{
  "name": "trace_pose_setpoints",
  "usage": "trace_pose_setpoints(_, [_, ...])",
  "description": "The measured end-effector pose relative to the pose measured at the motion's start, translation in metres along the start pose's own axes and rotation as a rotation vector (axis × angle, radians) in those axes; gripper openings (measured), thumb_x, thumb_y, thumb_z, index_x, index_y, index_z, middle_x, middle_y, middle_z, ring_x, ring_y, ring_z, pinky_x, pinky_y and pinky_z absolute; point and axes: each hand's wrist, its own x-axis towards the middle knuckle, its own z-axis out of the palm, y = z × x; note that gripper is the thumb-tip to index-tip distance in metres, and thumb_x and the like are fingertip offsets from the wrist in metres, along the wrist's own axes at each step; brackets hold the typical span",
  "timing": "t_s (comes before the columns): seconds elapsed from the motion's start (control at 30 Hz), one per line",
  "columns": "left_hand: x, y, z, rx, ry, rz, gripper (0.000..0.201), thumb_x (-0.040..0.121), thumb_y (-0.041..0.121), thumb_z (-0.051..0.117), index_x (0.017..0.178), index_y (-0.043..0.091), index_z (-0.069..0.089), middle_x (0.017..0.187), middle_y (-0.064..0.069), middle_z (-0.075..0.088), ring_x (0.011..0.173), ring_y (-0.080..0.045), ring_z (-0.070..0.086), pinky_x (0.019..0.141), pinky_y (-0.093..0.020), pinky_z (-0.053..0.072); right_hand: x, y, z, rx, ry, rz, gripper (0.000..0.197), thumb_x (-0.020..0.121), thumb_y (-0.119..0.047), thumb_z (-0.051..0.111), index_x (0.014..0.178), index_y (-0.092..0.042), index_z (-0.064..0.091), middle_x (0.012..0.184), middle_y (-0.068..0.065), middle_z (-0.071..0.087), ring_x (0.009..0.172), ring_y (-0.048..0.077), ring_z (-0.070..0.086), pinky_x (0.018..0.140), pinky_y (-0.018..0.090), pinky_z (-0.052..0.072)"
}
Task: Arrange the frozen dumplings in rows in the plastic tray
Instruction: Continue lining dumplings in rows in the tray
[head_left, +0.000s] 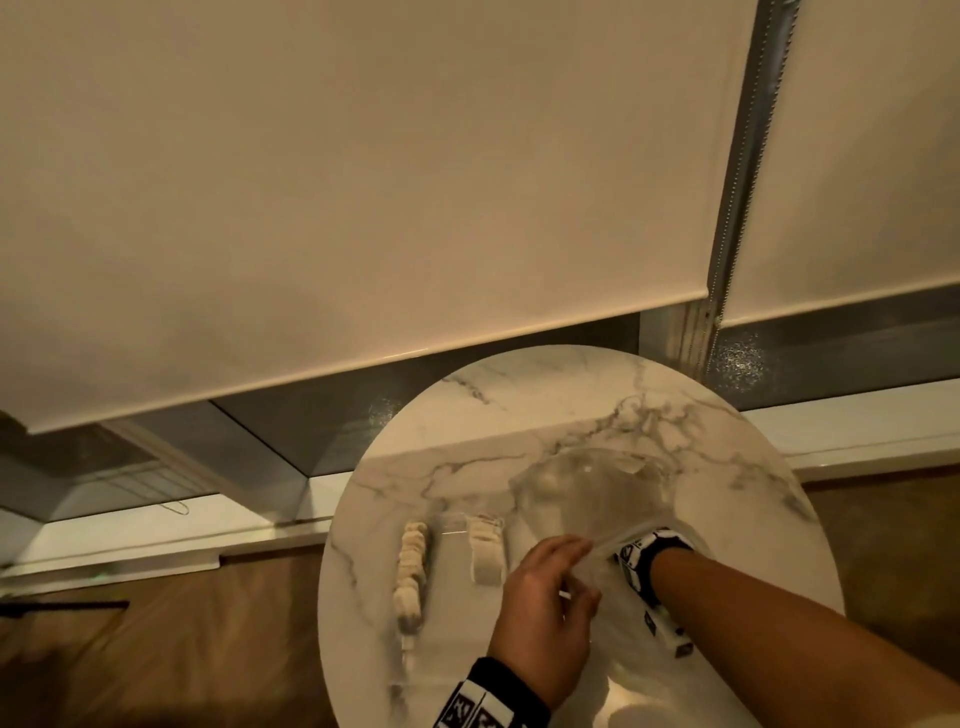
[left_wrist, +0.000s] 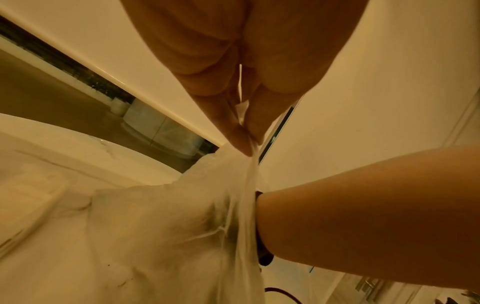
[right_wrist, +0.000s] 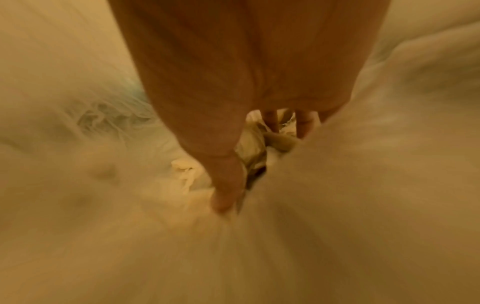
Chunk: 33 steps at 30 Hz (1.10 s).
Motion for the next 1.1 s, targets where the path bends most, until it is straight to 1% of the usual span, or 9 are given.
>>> trace_pose_setpoints(0.13, [0.002,-0.008,0.002,0.004,-0.008,-0.034,0.044,0.082,0.01,0.064,0.122,0.03,0.065,0.126,0.017,0.055,0.079,-0.004,0.064,0.069,-0.028,0.059,0.002,0.007,-0.001,0.086,-0.068,0.028,0.056,0.104,-0.043,0.033,0.15,-0.012,0.031,0.155,0.007,0.034,0.144,0.023,0.03,0.118,0.036,0.017])
trace_pose_setpoints(0.33, [0.007,-0.015,0.011,0.038,-0.055,-0.054,0.048,0.08,0.012,0.063,0.124,0.033,0.061,0.127,0.02,0.052,0.079,-0.007,0.063,0.074,-0.027,0.058,-0.007,0.017,0.007,0.053,-0.133,0.06,0.062,0.107,-0.043,0.029,0.158,-0.017,0.005,0.165,0.004,0.007,0.152,0.022,0.008,0.121,0.037,0.002])
trace_pose_setpoints(0.47, [0.011,-0.02,0.017,0.091,-0.079,-0.042,0.054,0.084,0.012,0.064,0.136,0.024,0.057,0.131,0.023,0.045,0.091,-0.001,0.06,0.079,-0.016,0.053,-0.015,0.011,0.006,0.253,-0.116,0.089,0.05,0.108,-0.027,0.034,0.152,-0.007,0.024,0.158,0.007,0.027,0.148,0.024,0.024,0.118,0.031,0.015])
trace_pose_setpoints(0.57, [0.014,-0.024,0.02,0.129,-0.105,-0.049,0.061,0.086,0.011,0.064,0.143,0.026,0.049,0.138,0.023,0.038,0.097,-0.001,0.058,0.084,-0.012,0.05,-0.029,0.011,0.014,0.241,-0.059,-0.006,0.038,0.107,-0.023,0.039,0.141,-0.009,0.041,0.131,0.001,0.044,0.125,0.02,0.046,0.109,0.029,0.03])
trace_pose_setpoints(0.63, [0.016,-0.027,0.02,0.123,-0.111,-0.063,0.063,0.087,0.005,0.062,0.144,0.026,0.047,0.139,0.023,0.035,0.091,0.003,0.057,0.079,-0.008,0.047,-0.043,0.011,0.015,0.373,-0.009,0.022,0.014,0.104,-0.018,0.044,0.112,-0.016,0.056,0.117,0.002,0.053,0.116,0.022,0.056,0.095,0.022,0.039])
trace_pose_setpoints(0.73, [0.024,-0.036,0.019,0.149,-0.11,-0.082,0.065,0.088,-0.002,0.056,0.147,0.023,0.043,0.143,0.021,0.032,0.1,0.009,0.054,0.084,-0.009,0.047,-0.067,0.012,0.007,0.623,-0.029,0.053,0.018,0.093,-0.014,0.059,0.081,-0.026,0.061,0.087,-0.005,0.064,0.077,0.006,0.062,0.063,0.007,0.044])
trace_pose_setpoints(0.83, [0.032,-0.052,0.019,0.227,-0.089,-0.079,0.065,0.09,-0.002,0.052,0.15,0.021,0.038,0.148,0.014,0.029,0.124,-0.005,0.048,0.097,-0.011,0.042,-0.09,0.016,-0.001,0.783,-0.041,0.068,0.024,0.08,-0.012,0.069,0.059,-0.023,0.066,0.058,-0.005,0.065,0.049,0.008,0.057,0.049,0.02,0.049])
trace_pose_setpoints(0.97, [0.033,-0.075,0.028,0.286,-0.071,-0.107,0.065,0.089,-0.002,0.052,0.149,0.018,0.039,0.15,0.01,0.031,0.138,-0.004,0.03,0.113,-0.024,0.034,-0.113,0.022,-0.022,0.942,-0.069,0.039,0.01,0.077,-0.01,0.077,0.069,-0.013,0.071,0.057,0.003,0.062,0.05,0.014,0.059,0.051,0.027,0.051])
trace_pose_setpoints(1.1, [0.021,-0.084,0.043,0.27,-0.177,-0.122,0.063,0.085,0.0,0.05,0.143,0.023,0.047,0.145,0.012,0.039,0.135,-0.006,0.038,0.113,-0.025,0.034,-0.13,0.024,-0.045,1.119,-0.092,-0.049,0.009,0.081,-0.009,0.078,0.085,-0.003,0.074,0.068,0.009,0.064,0.059,0.019,0.06,0.058,0.031,0.052])
